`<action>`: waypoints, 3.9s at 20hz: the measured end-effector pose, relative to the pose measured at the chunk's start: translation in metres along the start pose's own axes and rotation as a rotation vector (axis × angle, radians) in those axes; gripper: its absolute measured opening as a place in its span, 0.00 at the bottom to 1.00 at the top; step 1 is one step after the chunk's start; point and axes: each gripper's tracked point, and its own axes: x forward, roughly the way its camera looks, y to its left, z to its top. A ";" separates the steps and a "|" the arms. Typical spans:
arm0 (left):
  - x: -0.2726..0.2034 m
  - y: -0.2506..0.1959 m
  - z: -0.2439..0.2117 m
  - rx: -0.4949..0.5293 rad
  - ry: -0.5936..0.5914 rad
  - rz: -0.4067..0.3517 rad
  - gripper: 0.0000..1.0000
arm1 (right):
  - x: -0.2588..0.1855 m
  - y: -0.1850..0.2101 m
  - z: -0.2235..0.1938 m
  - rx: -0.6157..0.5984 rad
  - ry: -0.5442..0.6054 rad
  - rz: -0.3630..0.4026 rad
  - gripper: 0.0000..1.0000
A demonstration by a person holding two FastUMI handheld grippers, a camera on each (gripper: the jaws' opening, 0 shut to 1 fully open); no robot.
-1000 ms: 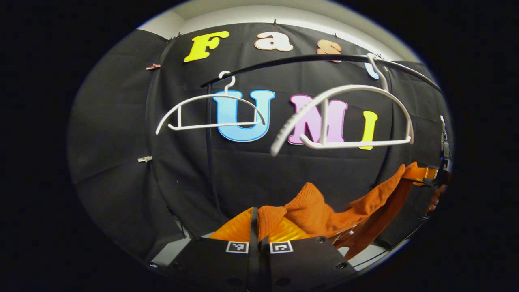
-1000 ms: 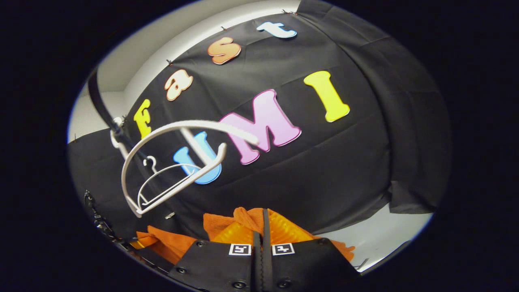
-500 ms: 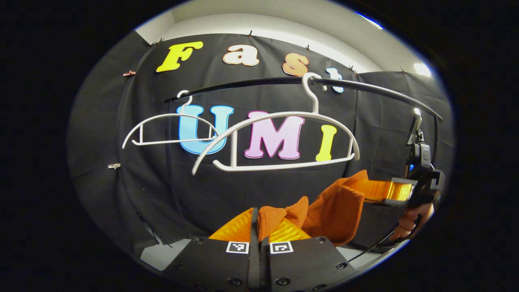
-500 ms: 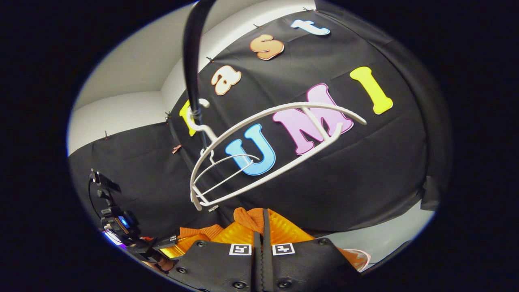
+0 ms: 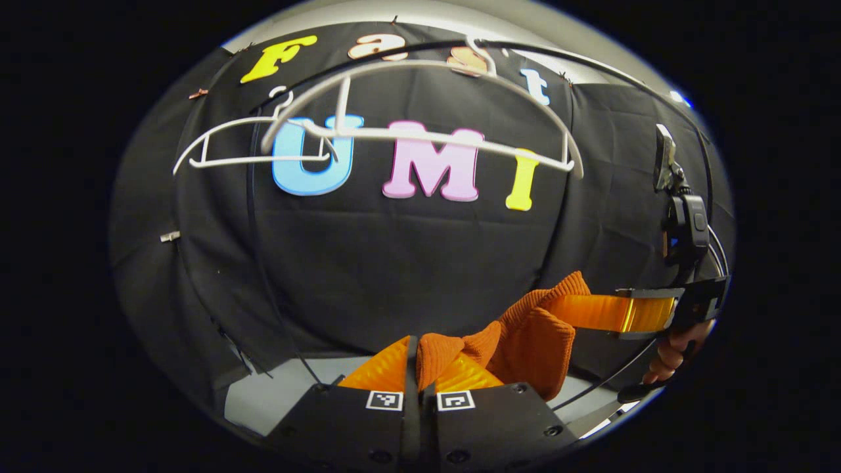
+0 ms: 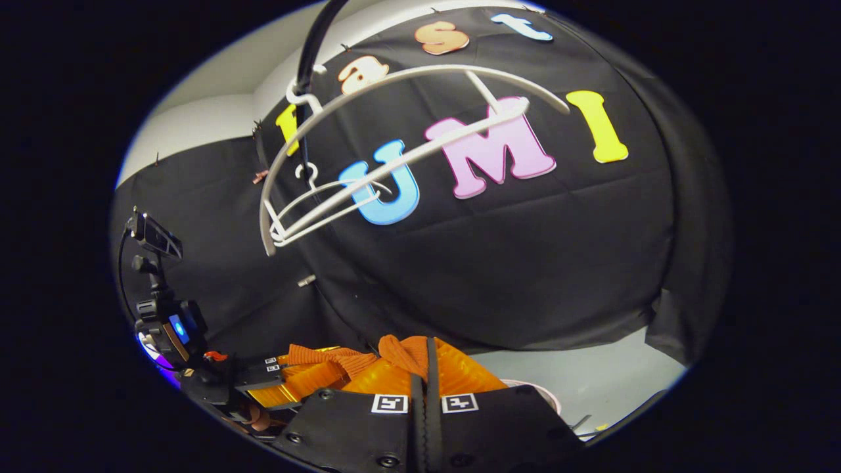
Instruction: Grasp the clothes on the hanger with both hands and then place them into the laundry hamper below.
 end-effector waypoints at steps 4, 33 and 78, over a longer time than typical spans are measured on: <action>0.026 0.008 -0.049 -0.030 0.099 0.025 0.05 | 0.016 -0.033 -0.045 -0.055 0.101 -0.075 0.04; 0.002 0.020 -0.031 0.025 0.007 0.124 0.97 | -0.011 -0.070 -0.058 -0.153 0.088 -0.377 0.98; -0.413 0.003 0.129 0.047 -0.438 0.167 0.96 | -0.348 0.173 0.117 -0.320 -0.552 -0.410 1.00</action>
